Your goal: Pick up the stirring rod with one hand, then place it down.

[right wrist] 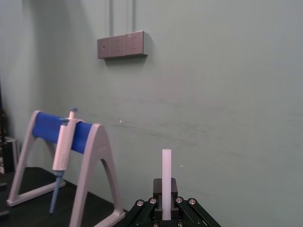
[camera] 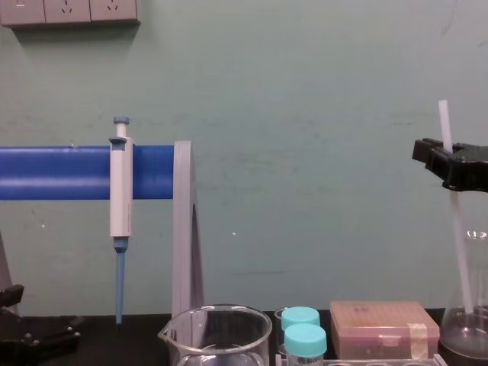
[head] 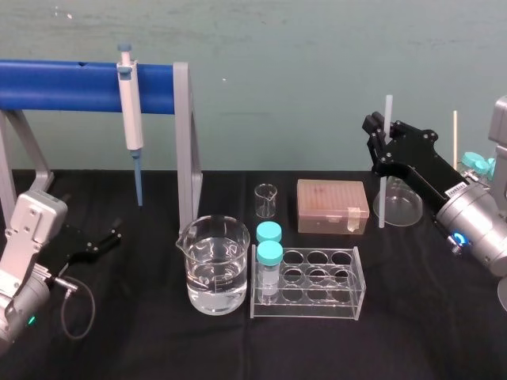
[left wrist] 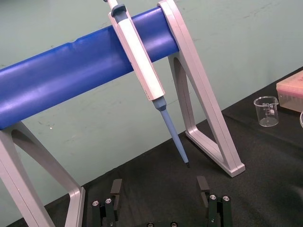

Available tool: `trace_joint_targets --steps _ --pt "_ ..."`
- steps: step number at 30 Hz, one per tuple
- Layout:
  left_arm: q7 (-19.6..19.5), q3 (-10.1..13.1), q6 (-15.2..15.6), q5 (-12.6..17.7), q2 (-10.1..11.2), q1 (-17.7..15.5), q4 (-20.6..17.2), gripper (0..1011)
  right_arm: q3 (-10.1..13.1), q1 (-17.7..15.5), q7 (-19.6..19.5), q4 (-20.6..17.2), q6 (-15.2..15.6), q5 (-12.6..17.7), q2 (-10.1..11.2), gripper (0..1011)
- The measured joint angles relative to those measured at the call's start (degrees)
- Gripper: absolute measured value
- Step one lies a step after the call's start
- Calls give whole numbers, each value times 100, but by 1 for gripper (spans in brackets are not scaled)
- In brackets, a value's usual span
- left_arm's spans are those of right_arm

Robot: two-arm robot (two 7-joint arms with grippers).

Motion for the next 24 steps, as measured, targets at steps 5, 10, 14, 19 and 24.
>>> trace_joint_targets --steps 5,10,14,19,24 --pt "0 0 0 0 0 0 0 1000 -62 32 170 46 31 115 49 66" --pt "0 0 0 0 0 0 0 1000 -116 64 248 80 23 186 93 66" --pt "0 0 0 0 0 0 0 1000 -139 84 310 107 1 245 109 66" --pt "0 0 0 0 0 0 0 1000 -245 190 730 308 -62 592 109 66" --pt "0 0 0 0 0 0 0 1000 -441 324 1125 538 -121 834 72 66"
